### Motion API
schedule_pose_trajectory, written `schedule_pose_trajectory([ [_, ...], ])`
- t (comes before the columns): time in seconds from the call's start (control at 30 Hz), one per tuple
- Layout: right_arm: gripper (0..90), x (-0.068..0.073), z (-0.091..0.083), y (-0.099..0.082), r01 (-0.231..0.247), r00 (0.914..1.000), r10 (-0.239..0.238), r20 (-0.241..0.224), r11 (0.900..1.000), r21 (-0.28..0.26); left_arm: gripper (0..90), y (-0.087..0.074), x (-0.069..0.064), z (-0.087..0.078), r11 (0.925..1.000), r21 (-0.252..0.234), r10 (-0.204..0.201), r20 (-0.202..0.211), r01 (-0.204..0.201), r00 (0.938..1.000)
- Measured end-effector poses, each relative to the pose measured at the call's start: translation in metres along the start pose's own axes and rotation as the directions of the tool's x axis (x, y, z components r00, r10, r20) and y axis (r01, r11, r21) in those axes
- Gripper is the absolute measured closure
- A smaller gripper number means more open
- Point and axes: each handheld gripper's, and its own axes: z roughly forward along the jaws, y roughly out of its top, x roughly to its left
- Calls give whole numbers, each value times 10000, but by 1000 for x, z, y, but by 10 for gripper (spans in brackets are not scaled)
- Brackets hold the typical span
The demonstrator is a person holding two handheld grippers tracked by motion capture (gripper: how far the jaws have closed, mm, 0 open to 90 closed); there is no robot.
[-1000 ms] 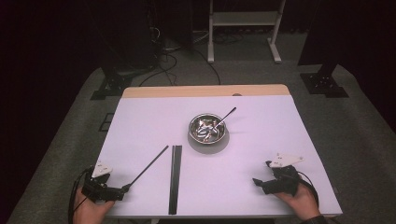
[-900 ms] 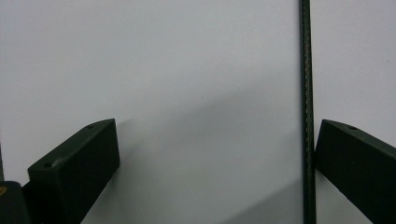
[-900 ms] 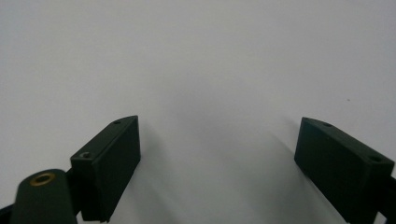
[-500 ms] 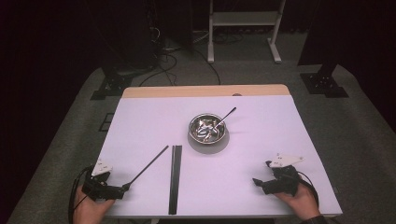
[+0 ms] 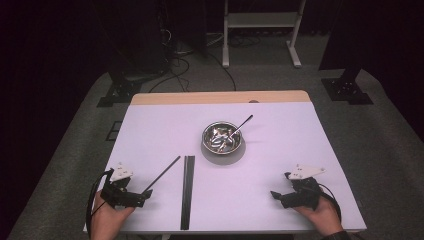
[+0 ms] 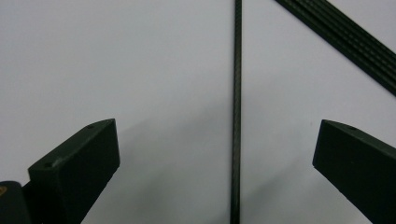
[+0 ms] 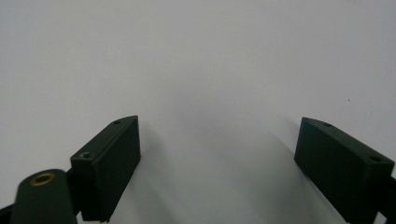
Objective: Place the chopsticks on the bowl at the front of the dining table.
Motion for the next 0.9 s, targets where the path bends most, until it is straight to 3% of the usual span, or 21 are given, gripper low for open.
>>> schedule_pose_trajectory([
  [0.4, 126, 0, 0, 0, -1, 10000, 1, 2, 10000, -1, 0, 21, -1, 30, 9998, -13, 207, 20, -207, 9998],
  [0.9, 126, 0, 0, 0, -2, 10000, 2, -2, 10000, 0, 0, 31, 2, 58, 9994, -22, 338, 165, -338, 9993],
])
